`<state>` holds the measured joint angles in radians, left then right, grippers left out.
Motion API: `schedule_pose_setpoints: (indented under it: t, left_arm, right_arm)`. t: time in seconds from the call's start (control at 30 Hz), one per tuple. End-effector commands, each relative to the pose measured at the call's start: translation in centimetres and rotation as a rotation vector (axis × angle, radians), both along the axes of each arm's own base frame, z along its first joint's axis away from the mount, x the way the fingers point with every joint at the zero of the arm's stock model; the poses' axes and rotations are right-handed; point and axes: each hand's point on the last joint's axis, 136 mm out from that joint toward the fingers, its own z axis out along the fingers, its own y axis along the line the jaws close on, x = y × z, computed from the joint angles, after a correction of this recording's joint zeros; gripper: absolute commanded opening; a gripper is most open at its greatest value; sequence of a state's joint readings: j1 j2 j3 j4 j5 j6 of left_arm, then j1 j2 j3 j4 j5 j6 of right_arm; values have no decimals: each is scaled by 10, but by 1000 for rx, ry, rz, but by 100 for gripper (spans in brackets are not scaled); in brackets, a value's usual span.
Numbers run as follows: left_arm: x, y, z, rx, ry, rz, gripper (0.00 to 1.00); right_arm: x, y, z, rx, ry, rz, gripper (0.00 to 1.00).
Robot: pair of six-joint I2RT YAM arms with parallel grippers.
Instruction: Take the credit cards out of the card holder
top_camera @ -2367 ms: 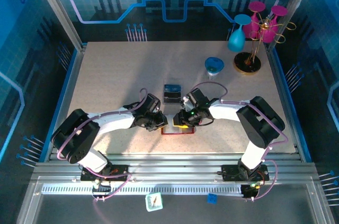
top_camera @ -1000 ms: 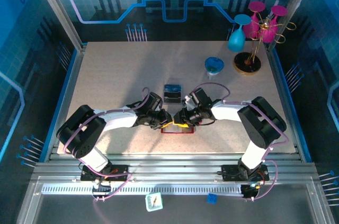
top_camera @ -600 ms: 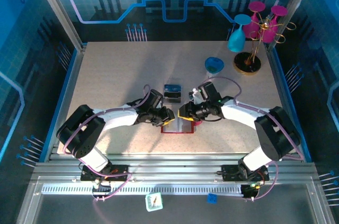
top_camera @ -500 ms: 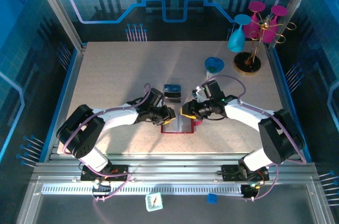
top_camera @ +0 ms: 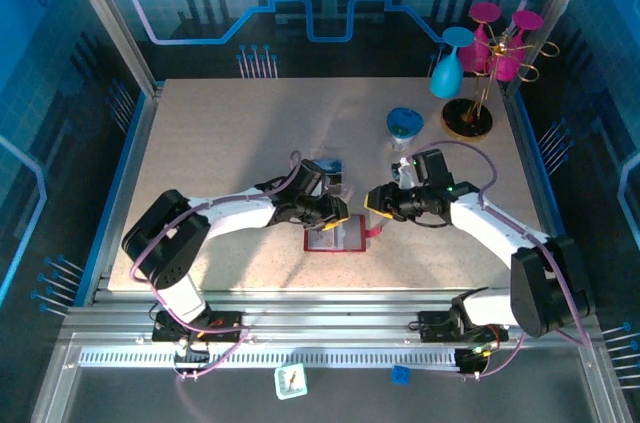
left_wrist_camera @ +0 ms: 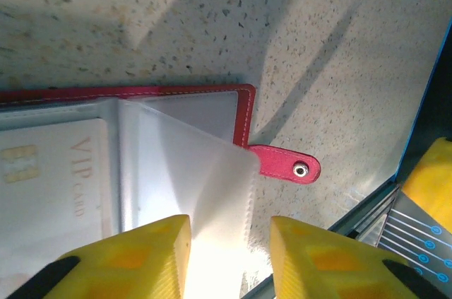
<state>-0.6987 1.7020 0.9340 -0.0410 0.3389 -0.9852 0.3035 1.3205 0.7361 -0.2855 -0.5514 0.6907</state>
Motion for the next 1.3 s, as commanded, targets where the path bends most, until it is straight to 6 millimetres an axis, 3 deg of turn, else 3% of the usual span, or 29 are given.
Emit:
schedule_pose_setpoints:
  t: [0.0,0.7,1.27]
  left_arm:
    - [-3,-15,2,-9,7,-58,38]
    - [-9,-39,-30,-2,59,-96,49]
    - [-4,-26,-5,-1,-1,-73,51]
  right_arm:
    - [-10,-10,-5,-9,23,-3,43]
    - [-15,-15,-2,9,23,-19,43]
    - [-15,-2,-4,28,37,3,43]
